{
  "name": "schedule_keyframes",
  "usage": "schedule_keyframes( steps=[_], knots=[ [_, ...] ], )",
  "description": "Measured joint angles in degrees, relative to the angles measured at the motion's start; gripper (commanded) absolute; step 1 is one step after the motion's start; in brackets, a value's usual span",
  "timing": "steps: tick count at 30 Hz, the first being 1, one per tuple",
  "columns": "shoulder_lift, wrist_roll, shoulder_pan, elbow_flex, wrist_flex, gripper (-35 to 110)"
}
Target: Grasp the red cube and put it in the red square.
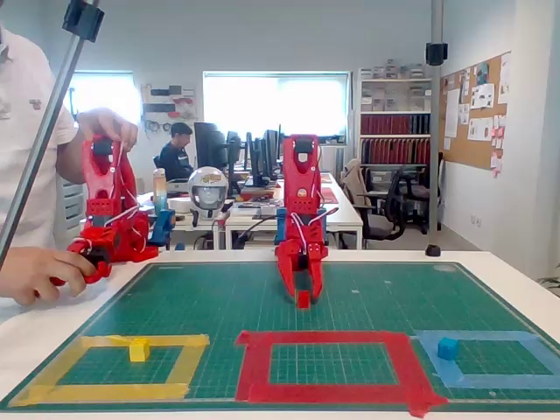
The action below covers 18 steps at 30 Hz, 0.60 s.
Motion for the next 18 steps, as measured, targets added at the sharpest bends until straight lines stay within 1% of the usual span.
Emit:
schedule_keyframes(
  steps=[17, 18],
  knots=[
    [-5.0, -0.1, -1.1, -4.5, -0.9, 17],
    [-5.0, -0.1, -1.1, -4.5, -1.0, 15]
  ],
)
